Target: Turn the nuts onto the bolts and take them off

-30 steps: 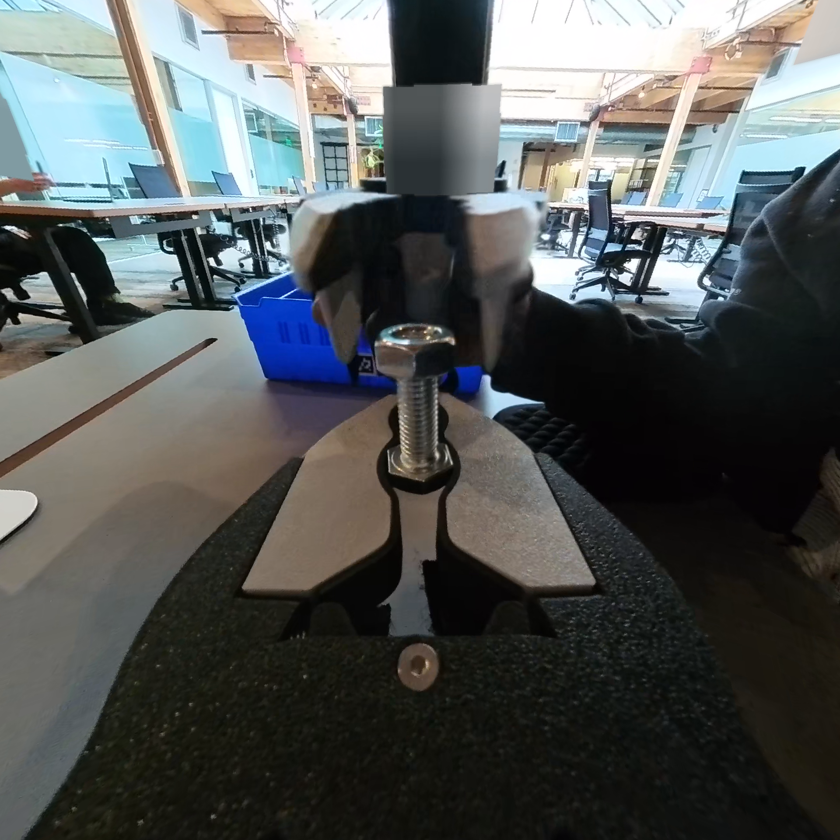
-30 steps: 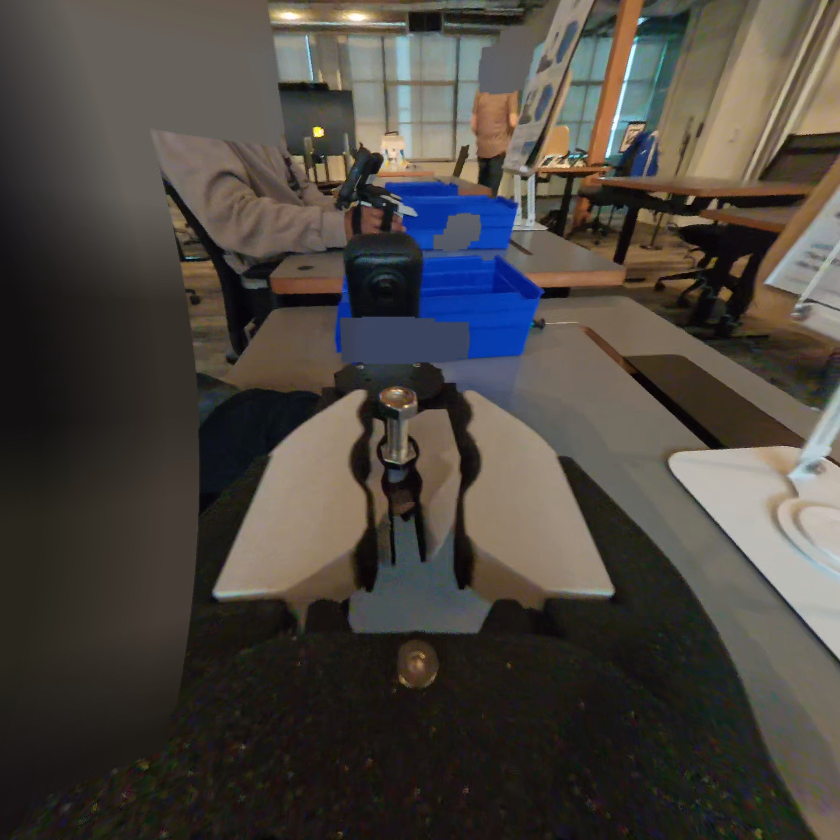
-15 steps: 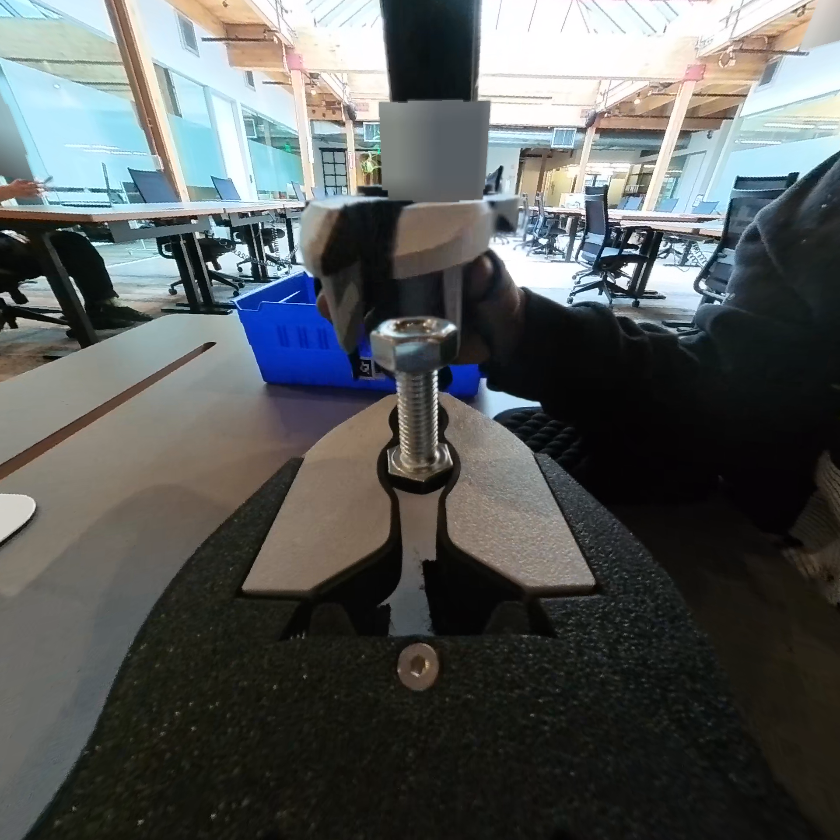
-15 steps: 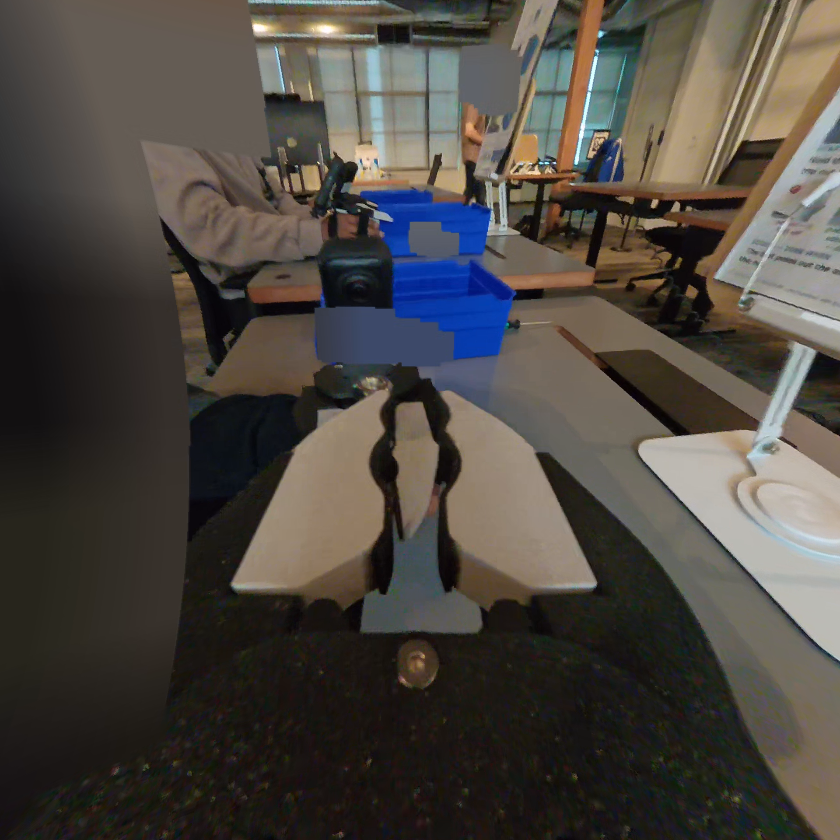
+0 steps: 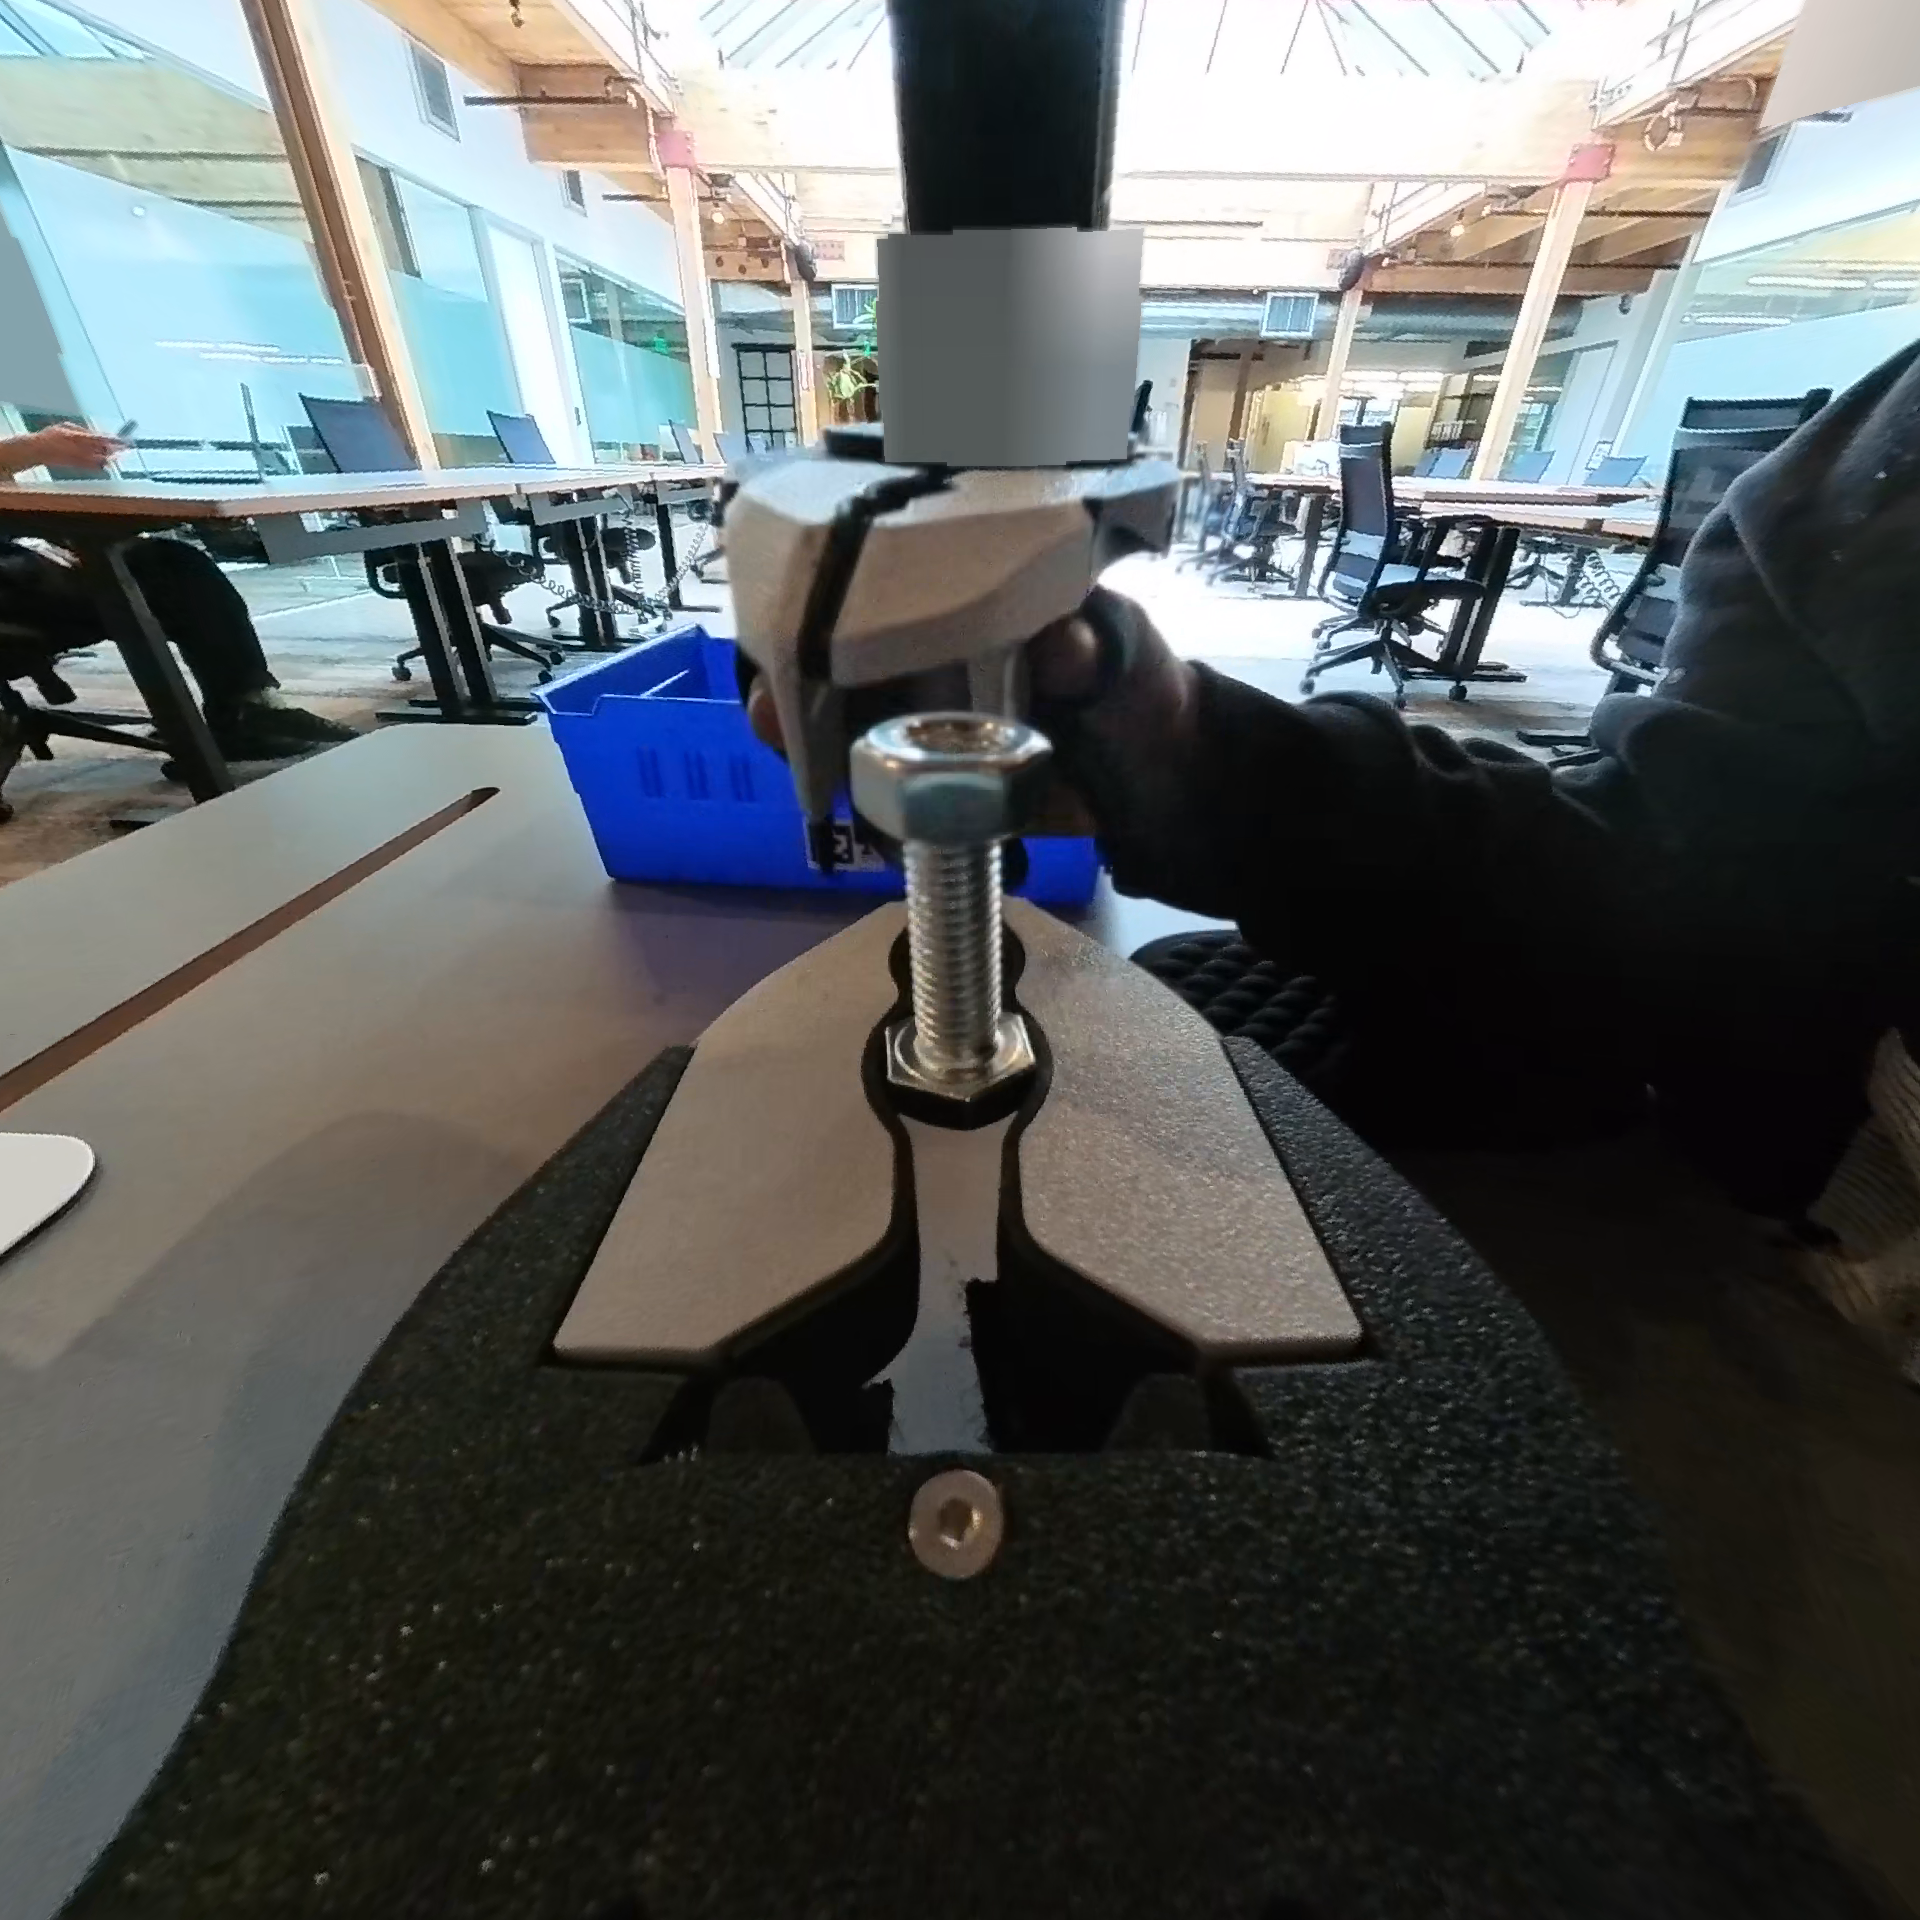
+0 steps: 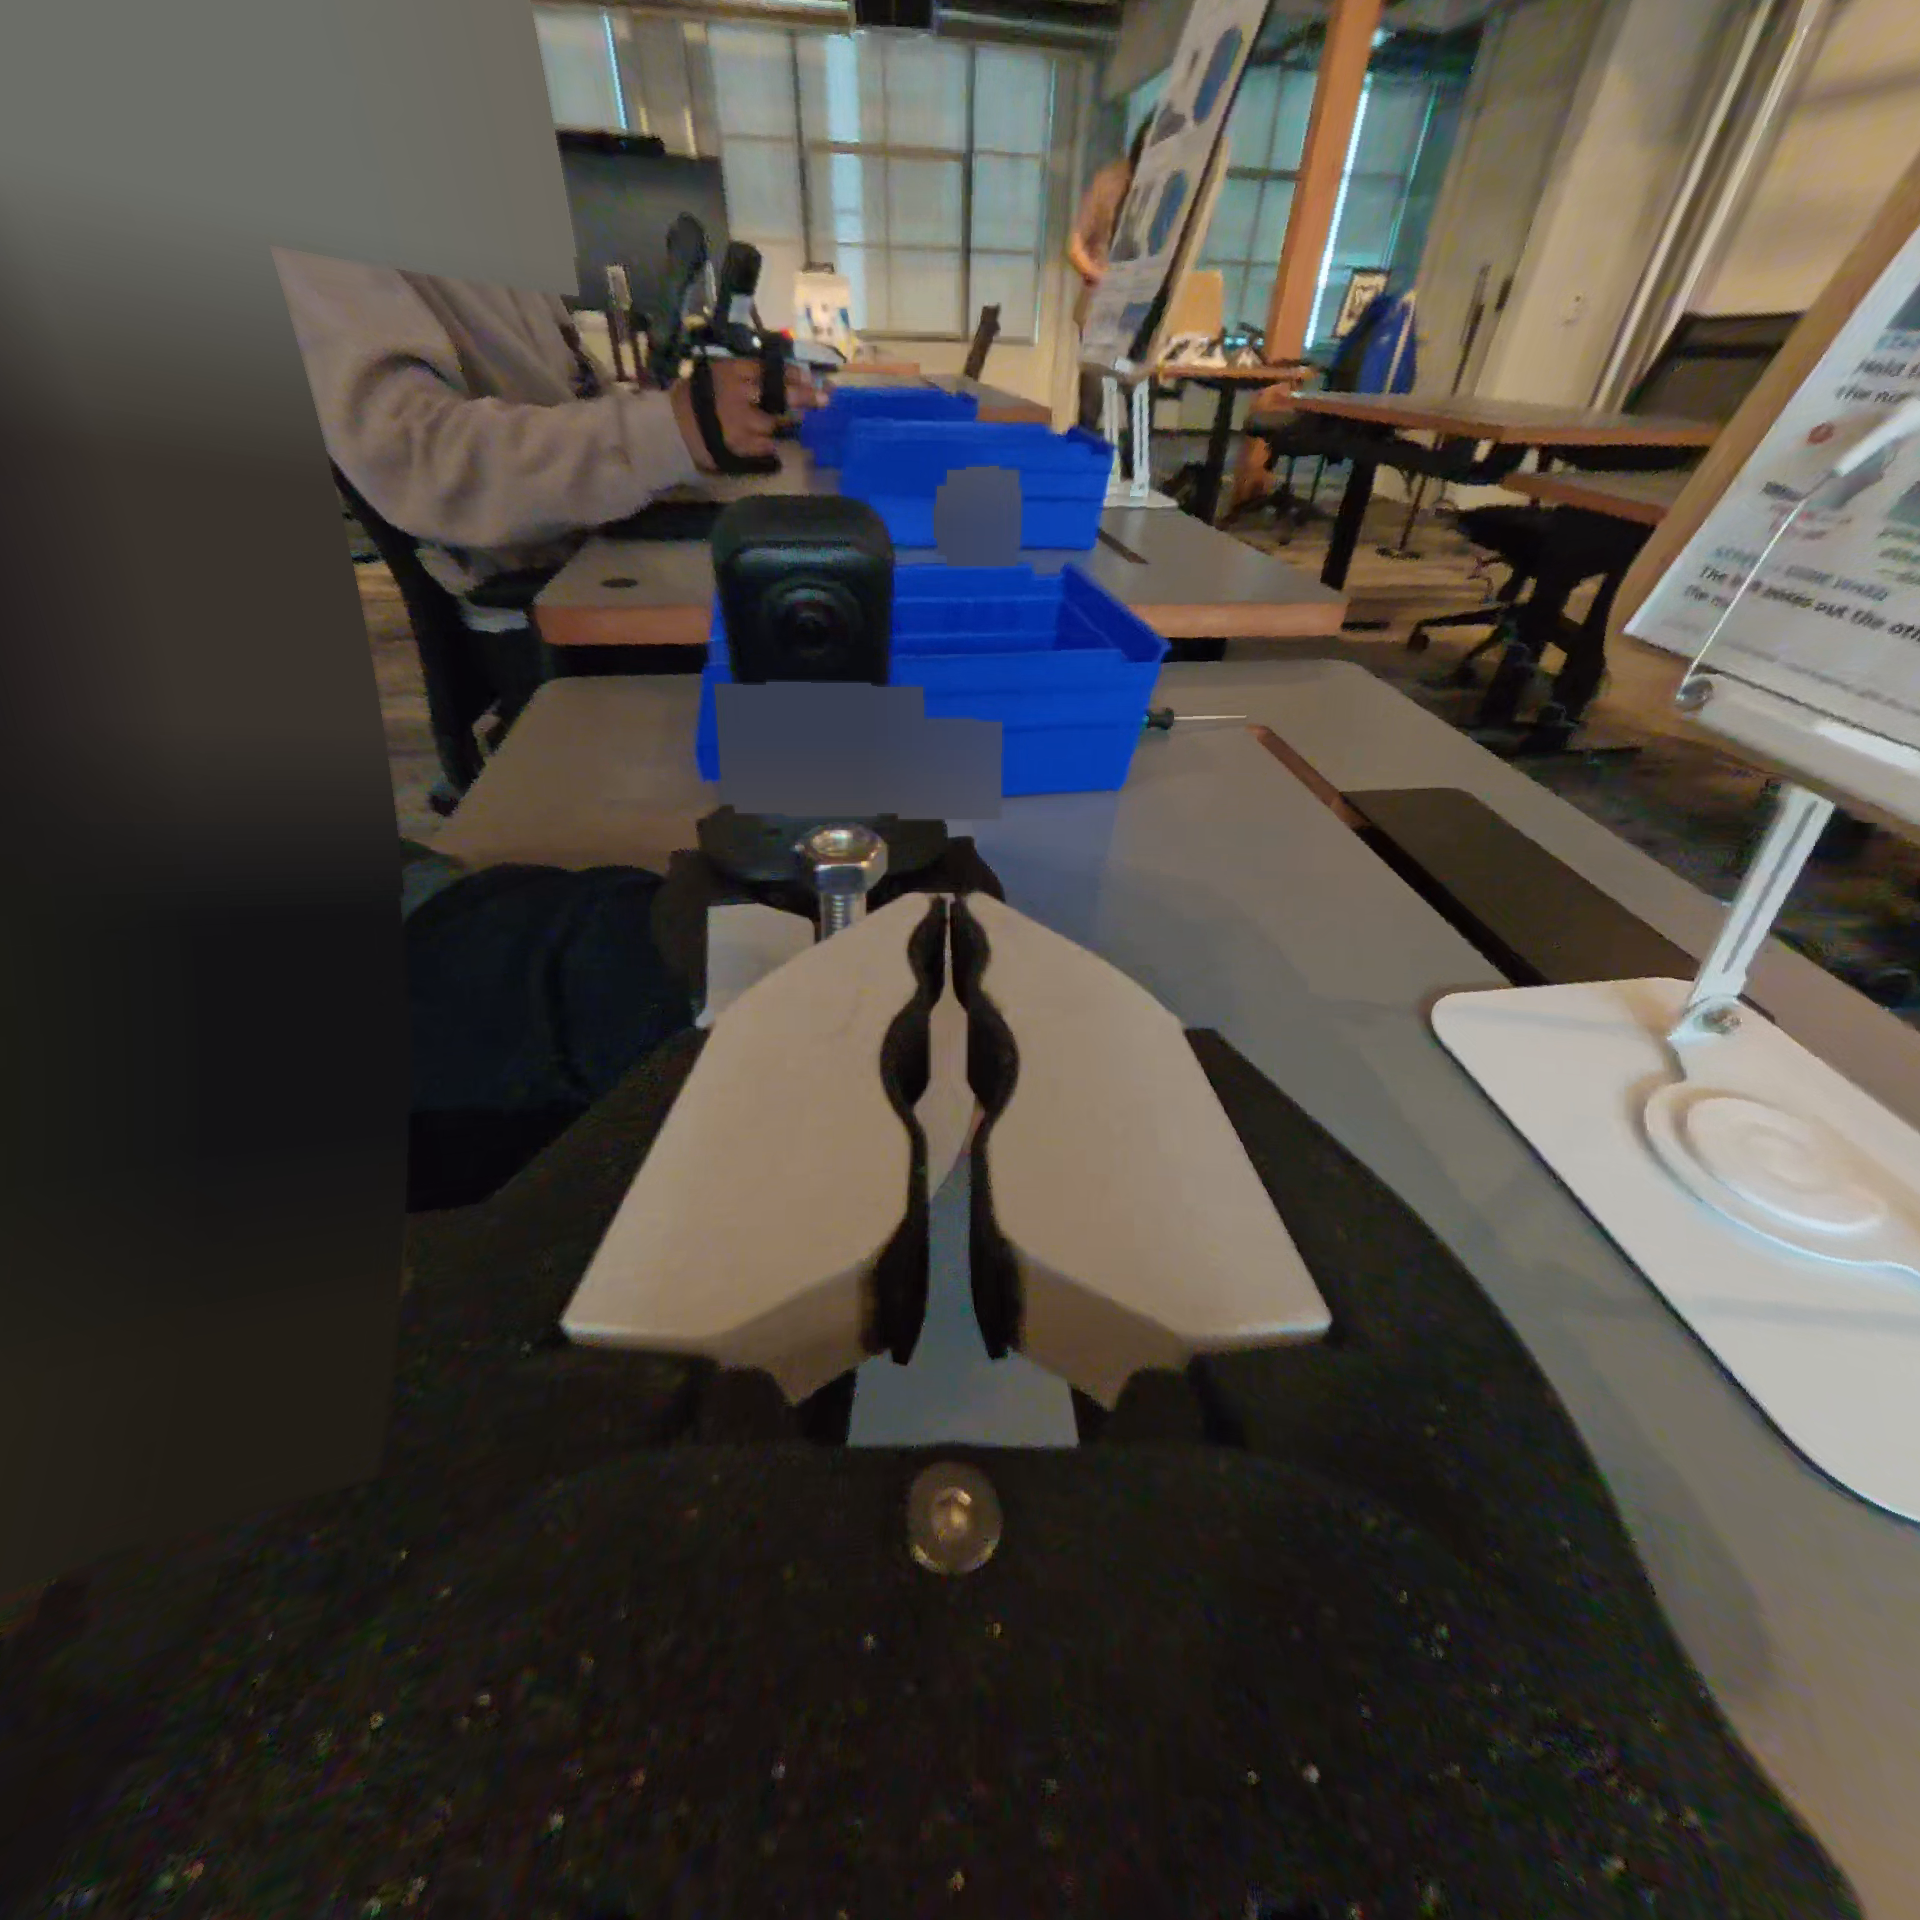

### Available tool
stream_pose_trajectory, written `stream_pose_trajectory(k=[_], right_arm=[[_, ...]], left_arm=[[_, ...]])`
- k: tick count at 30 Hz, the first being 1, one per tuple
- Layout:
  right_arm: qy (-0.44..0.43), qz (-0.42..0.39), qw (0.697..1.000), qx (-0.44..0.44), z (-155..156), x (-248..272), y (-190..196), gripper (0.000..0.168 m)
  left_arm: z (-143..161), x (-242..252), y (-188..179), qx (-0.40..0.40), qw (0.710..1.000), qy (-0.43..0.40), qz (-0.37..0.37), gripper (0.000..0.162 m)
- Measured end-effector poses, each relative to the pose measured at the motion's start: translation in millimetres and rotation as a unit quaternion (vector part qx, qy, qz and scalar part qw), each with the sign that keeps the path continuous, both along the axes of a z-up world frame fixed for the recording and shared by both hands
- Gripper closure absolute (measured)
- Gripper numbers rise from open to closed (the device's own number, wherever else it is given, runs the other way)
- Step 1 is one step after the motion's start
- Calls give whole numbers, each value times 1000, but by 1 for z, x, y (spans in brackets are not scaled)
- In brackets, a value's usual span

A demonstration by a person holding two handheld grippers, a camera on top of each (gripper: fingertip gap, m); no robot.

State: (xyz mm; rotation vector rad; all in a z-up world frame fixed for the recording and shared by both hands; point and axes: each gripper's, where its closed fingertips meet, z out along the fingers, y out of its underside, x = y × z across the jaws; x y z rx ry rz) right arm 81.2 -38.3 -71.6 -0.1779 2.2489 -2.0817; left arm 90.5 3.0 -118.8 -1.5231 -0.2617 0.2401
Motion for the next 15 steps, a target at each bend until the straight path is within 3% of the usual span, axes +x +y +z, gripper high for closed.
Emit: stream_pose_trajectory(k=[2, 8, 13, 15], right_arm=[[-11, 6, 1000, -15, 6, 0, 5, 166], [-16, 39, 999, 7, -3, 21, -18, 129], [-1, 33, 999, 21, -9, 17, -16, 140], [-6, 13, 1000, 16, -7, 5, -6, 163]], left_arm=[[-1, 0, 0, -1, 1000, -3, -1, 150], [-3, 1, 2, -6, 1000, -4, -5, 151], [-2, 1, 2, -4, 1000, -3, -5, 149], [-1, 1, 1, 1, 1000, -3, -5, 150]])
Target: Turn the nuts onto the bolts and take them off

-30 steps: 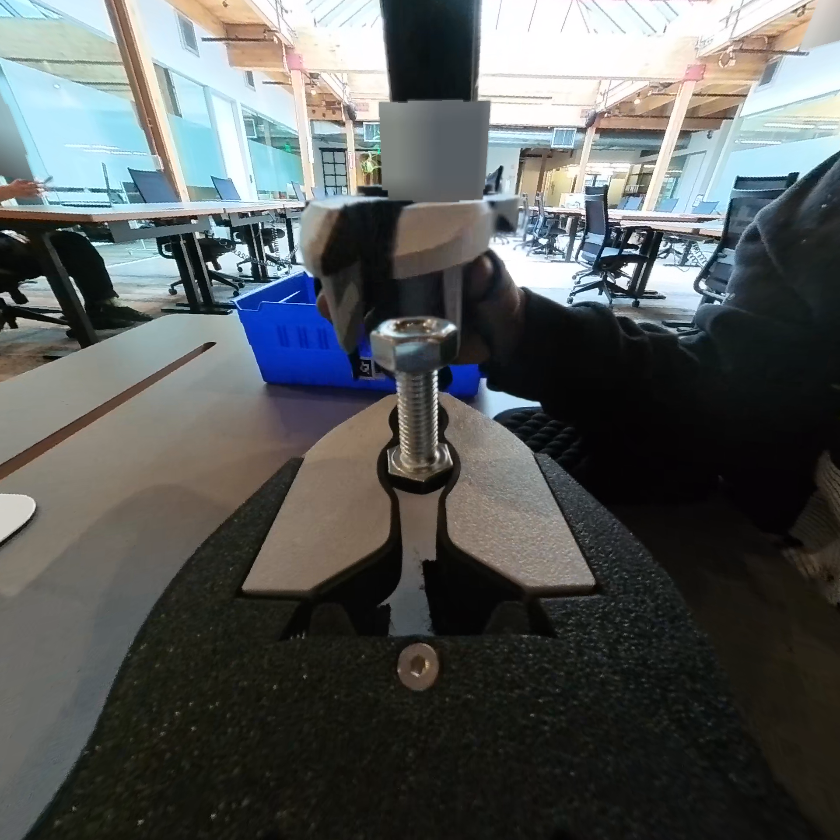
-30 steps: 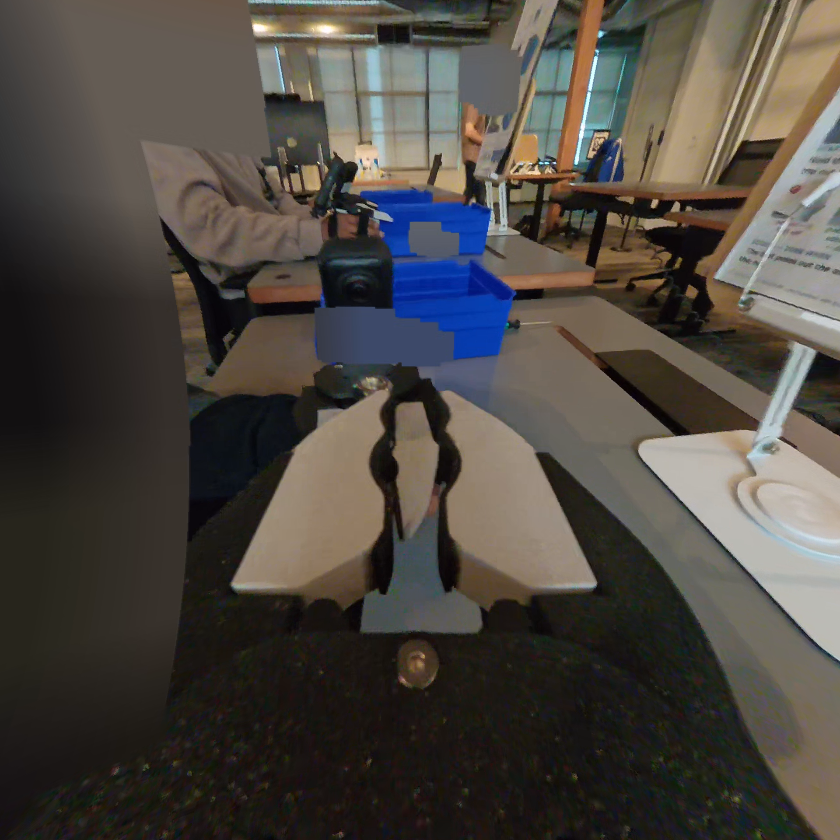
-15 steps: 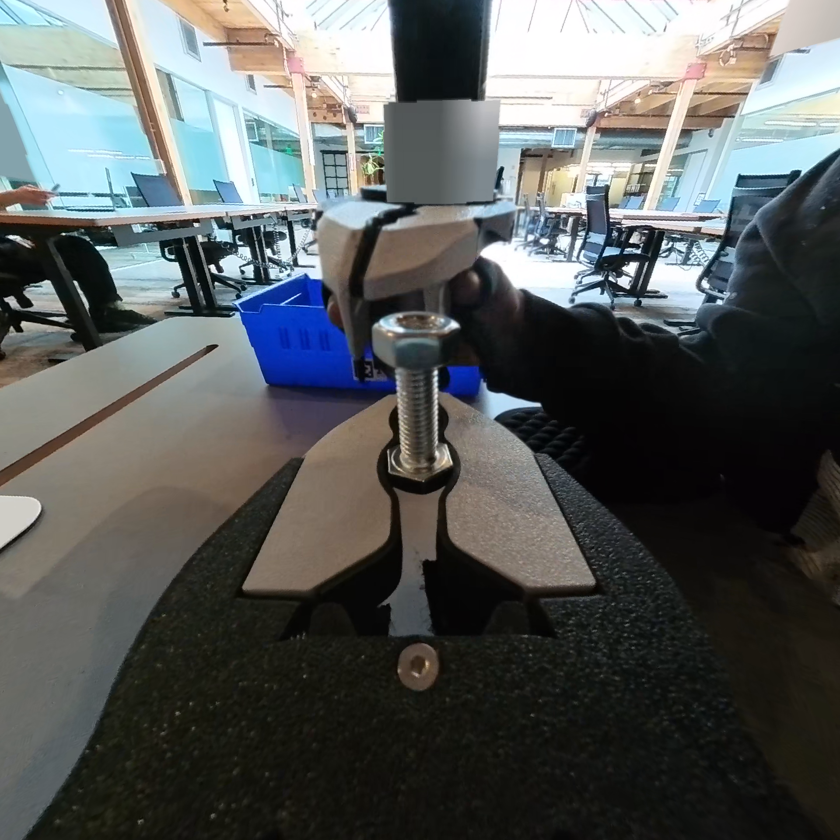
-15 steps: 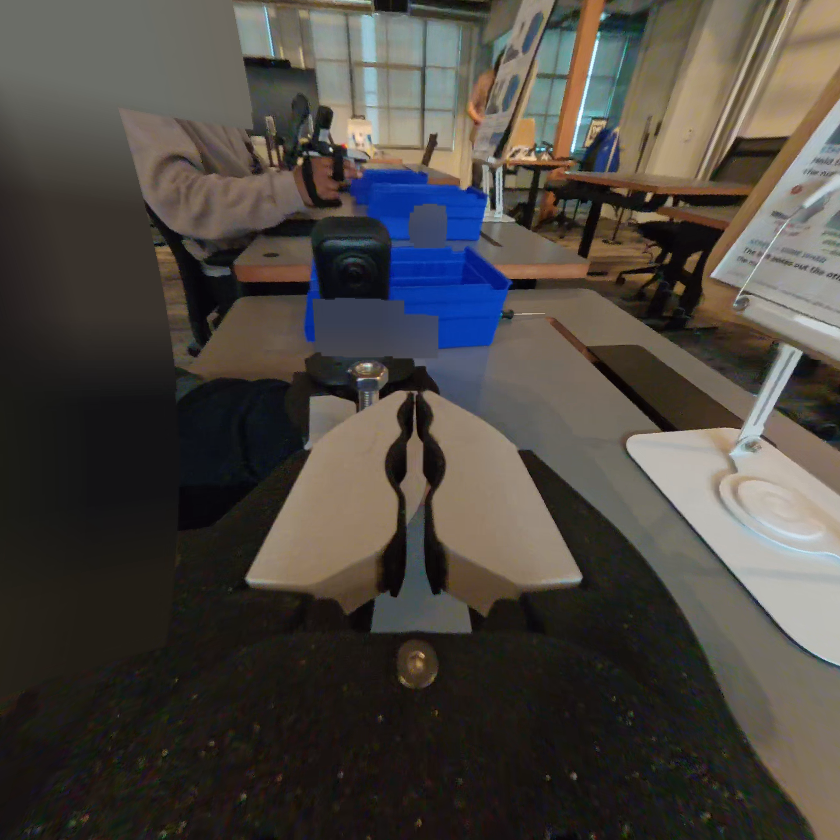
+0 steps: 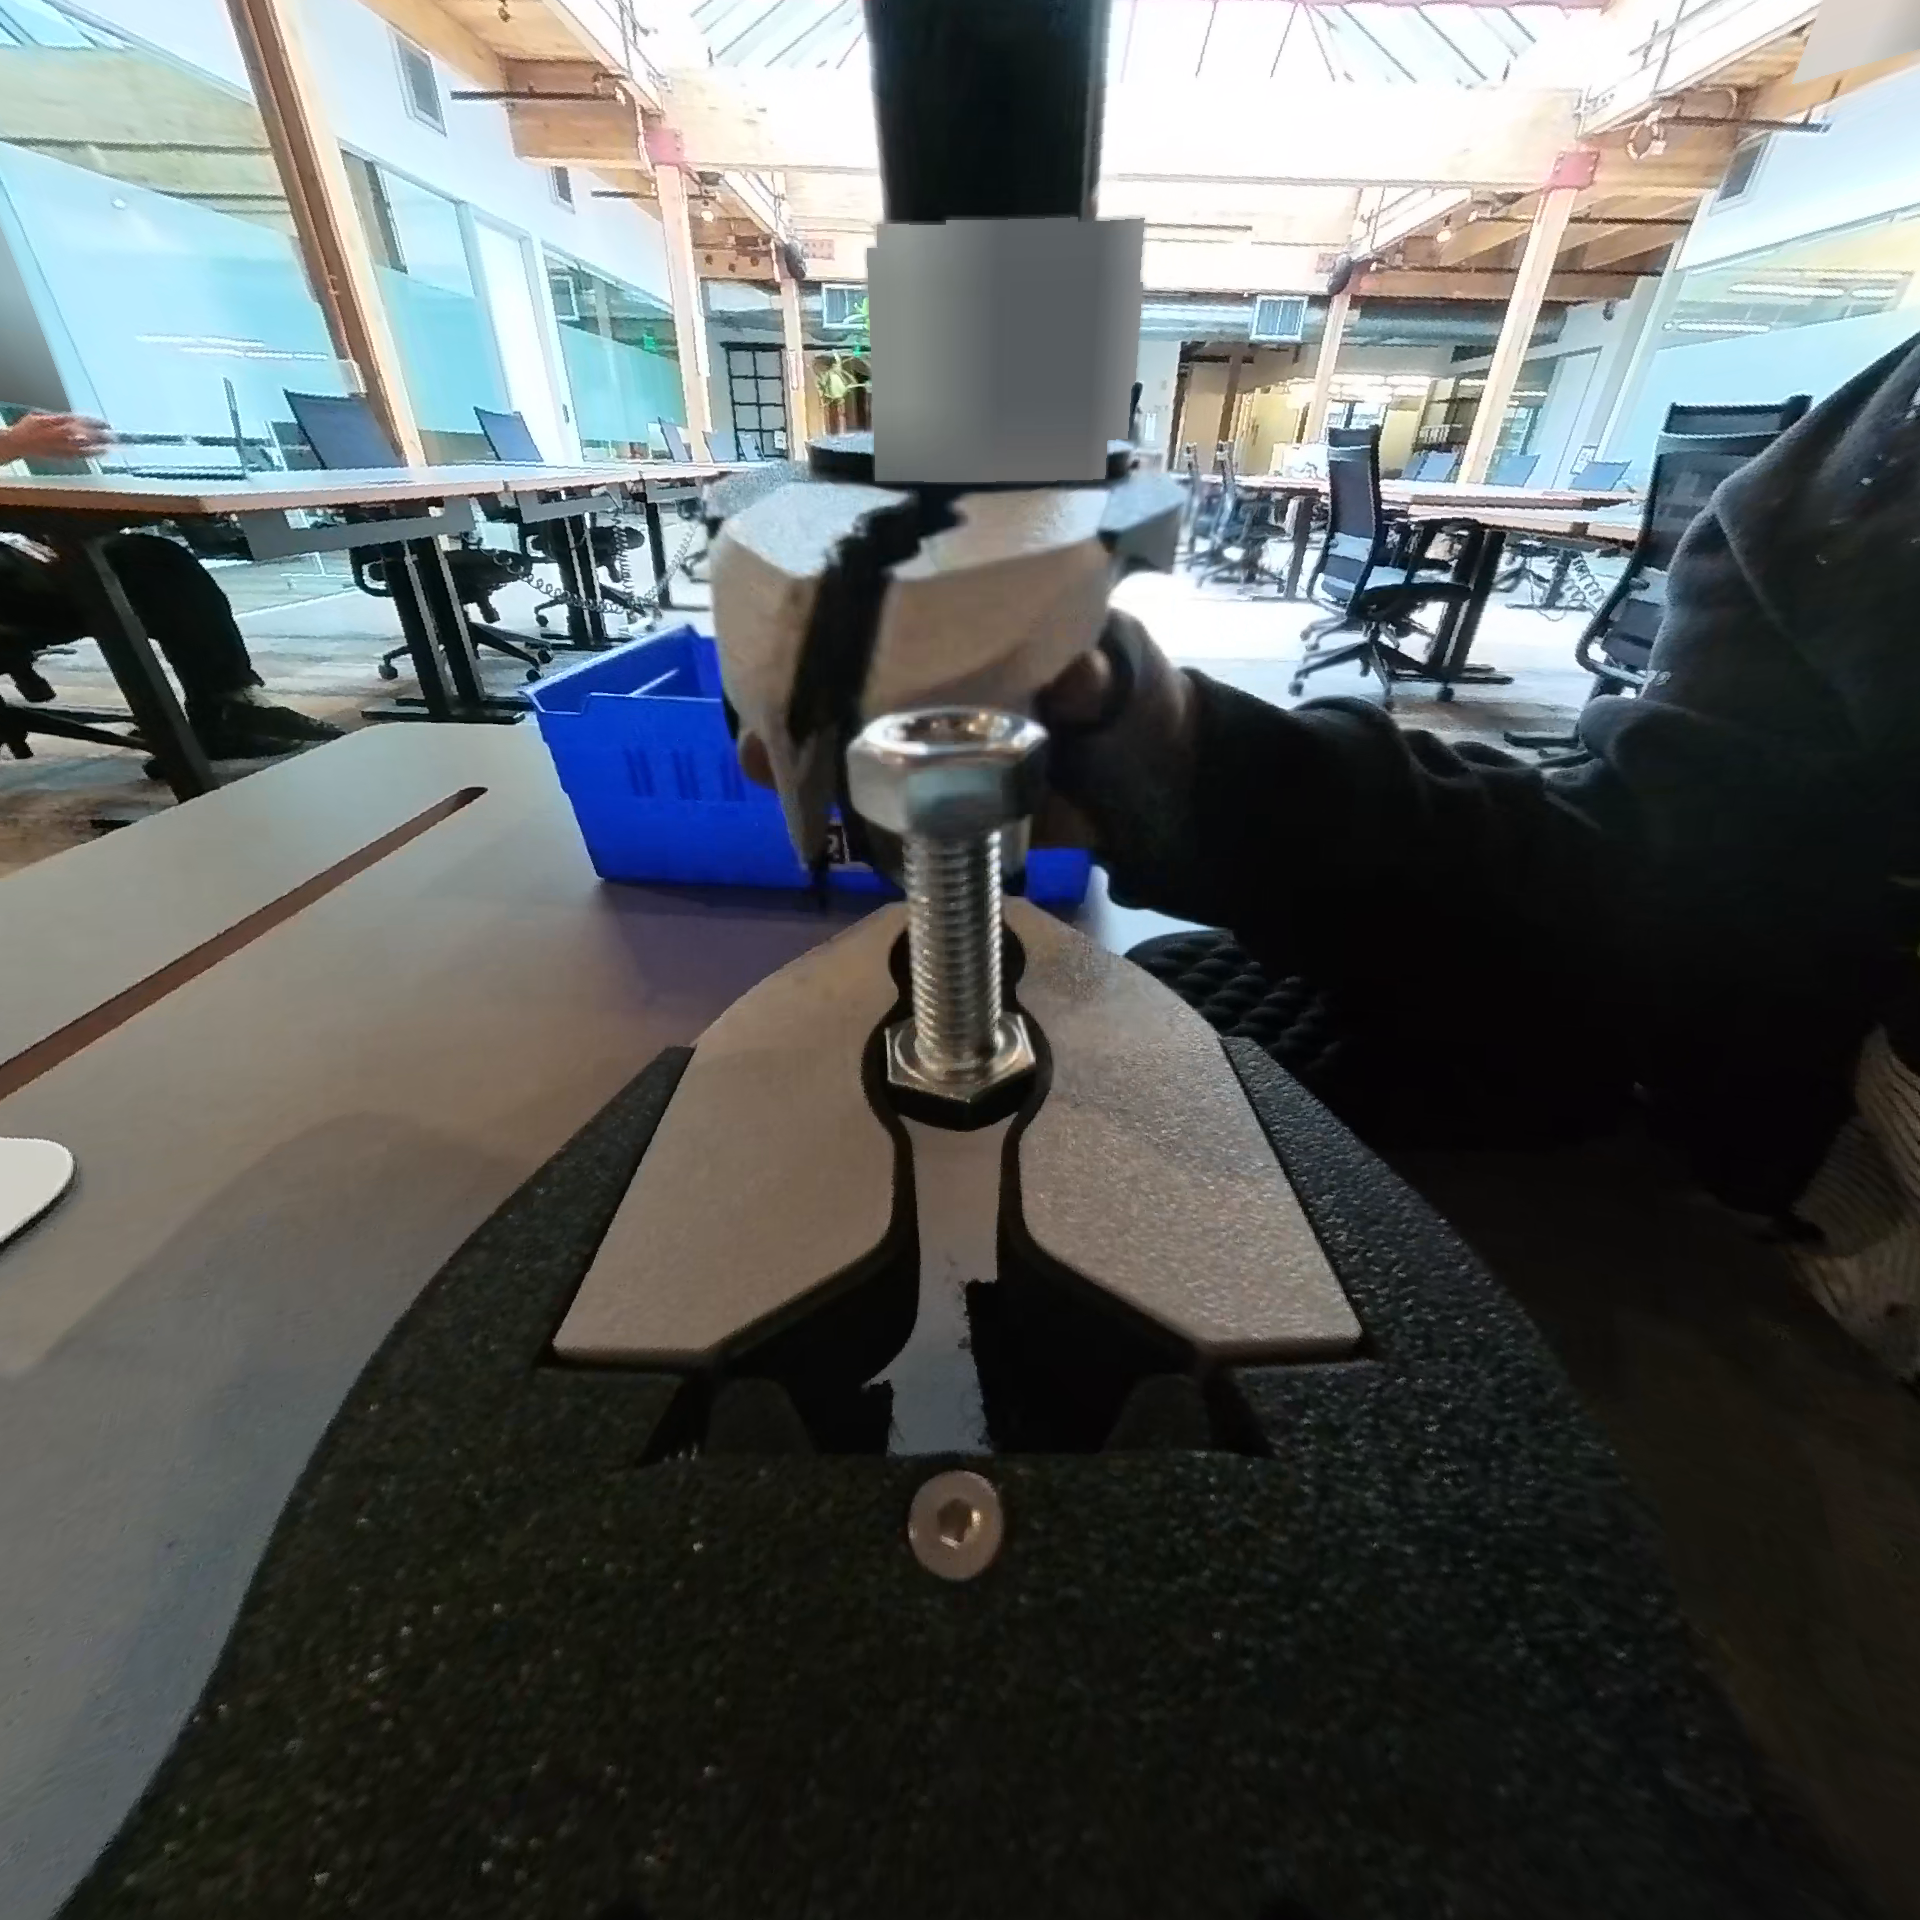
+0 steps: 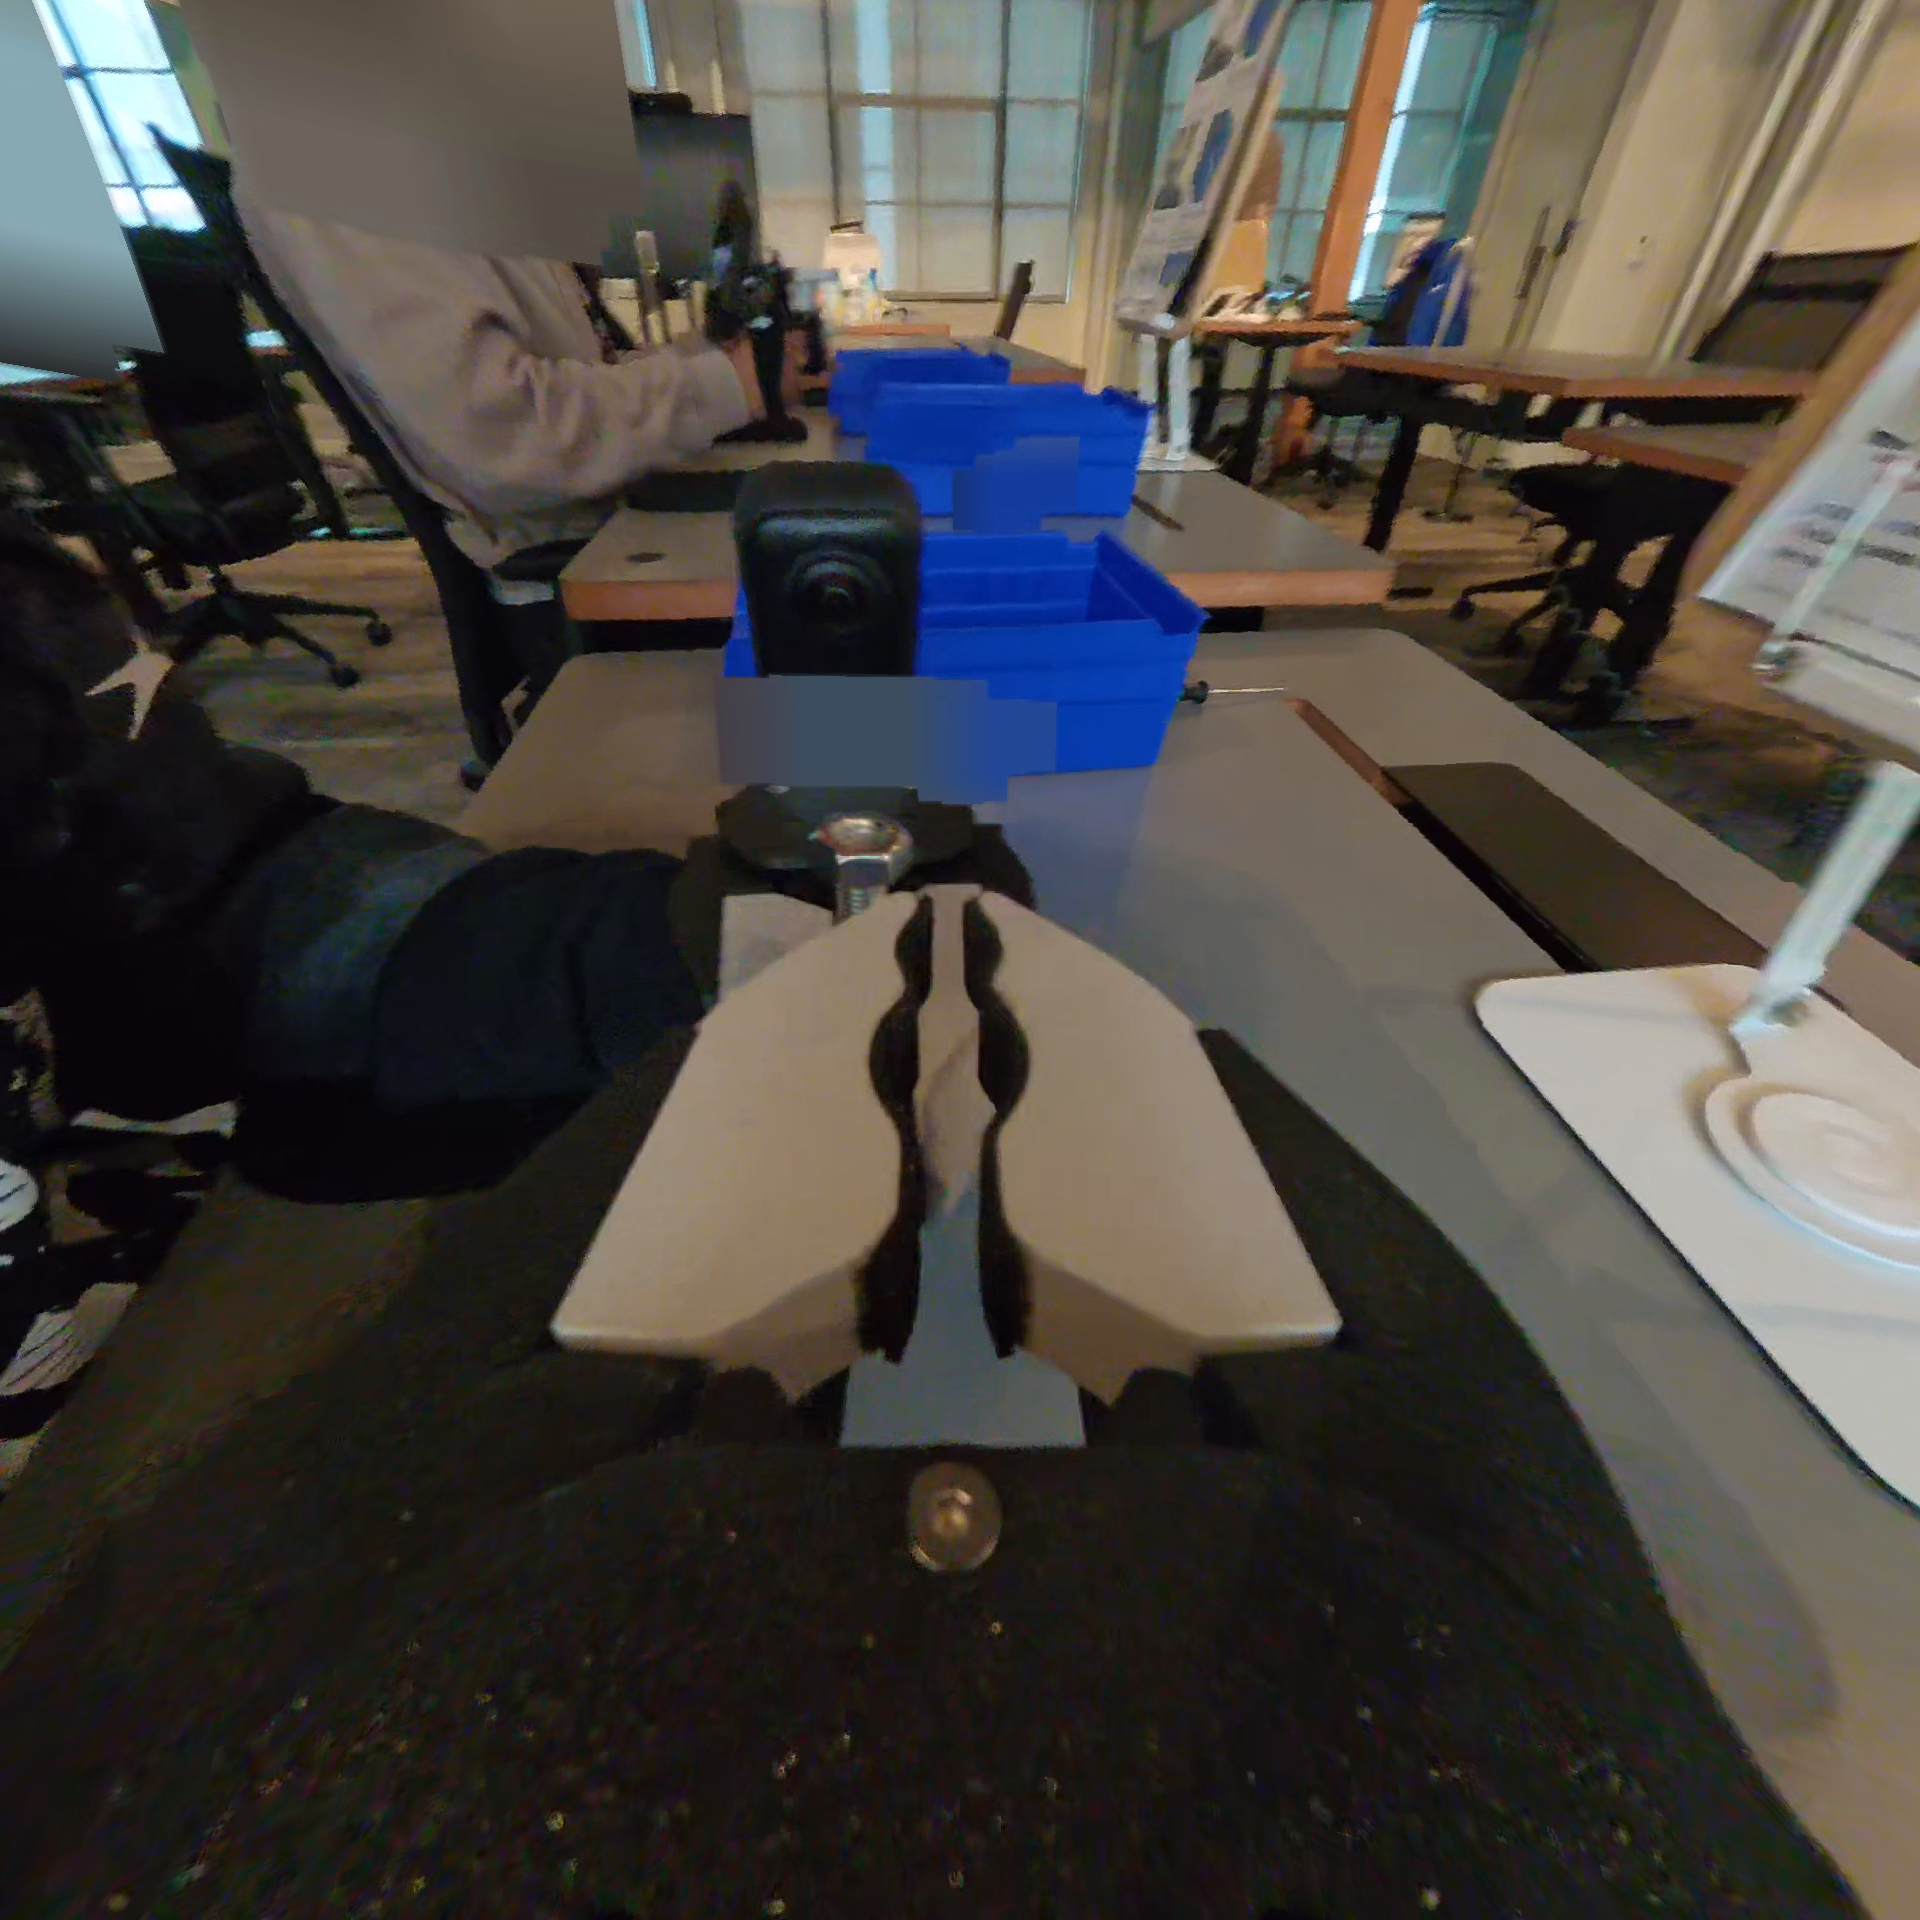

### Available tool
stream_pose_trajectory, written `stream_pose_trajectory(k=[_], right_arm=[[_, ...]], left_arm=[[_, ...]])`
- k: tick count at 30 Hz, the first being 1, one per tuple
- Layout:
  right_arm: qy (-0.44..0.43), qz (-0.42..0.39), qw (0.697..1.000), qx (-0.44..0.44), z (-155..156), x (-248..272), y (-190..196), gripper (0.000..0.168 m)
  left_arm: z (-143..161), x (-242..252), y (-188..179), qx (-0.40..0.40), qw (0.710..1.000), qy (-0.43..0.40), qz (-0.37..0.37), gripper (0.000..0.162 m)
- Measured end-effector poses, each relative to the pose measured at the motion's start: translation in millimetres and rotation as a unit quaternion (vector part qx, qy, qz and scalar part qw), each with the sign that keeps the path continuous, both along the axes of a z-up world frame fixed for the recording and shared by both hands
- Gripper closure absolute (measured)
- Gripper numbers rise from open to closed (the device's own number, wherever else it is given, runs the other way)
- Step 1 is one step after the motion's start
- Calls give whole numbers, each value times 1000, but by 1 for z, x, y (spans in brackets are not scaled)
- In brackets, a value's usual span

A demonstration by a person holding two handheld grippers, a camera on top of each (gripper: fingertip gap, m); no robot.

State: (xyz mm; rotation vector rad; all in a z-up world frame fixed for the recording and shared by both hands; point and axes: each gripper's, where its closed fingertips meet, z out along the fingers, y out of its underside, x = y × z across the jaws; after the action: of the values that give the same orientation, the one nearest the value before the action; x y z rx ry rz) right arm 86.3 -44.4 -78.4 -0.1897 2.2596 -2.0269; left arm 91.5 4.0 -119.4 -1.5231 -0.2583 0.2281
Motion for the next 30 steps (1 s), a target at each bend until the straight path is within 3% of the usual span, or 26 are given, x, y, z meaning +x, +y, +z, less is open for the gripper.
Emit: stream_pose_trajectory(k=[7, 15, 19, 23, 30], right_arm=[[0, 12, 1000, -8, 5, 5, 2, 143], [78, 57, 981, 166, 0, 20, -1, 120], [180, 120, 933, 287, 10, 20, -2, 118], [278, 207, 857, 381, 9, 23, -3, 118], [371, 309, 756, 442, -3, 23, -10, 121]], left_arm=[[-1, 1, 1, -5, 1000, 1, -2, 150], [-5, -2, 1, -11, 1000, -3, 1, 151], [-5, -2, 0, -11, 1000, -3, 0, 151], [-5, -1, 0, -12, 1000, -4, -3, 151], [-3, 1, 0, -9, 1000, -3, -7, 151]])
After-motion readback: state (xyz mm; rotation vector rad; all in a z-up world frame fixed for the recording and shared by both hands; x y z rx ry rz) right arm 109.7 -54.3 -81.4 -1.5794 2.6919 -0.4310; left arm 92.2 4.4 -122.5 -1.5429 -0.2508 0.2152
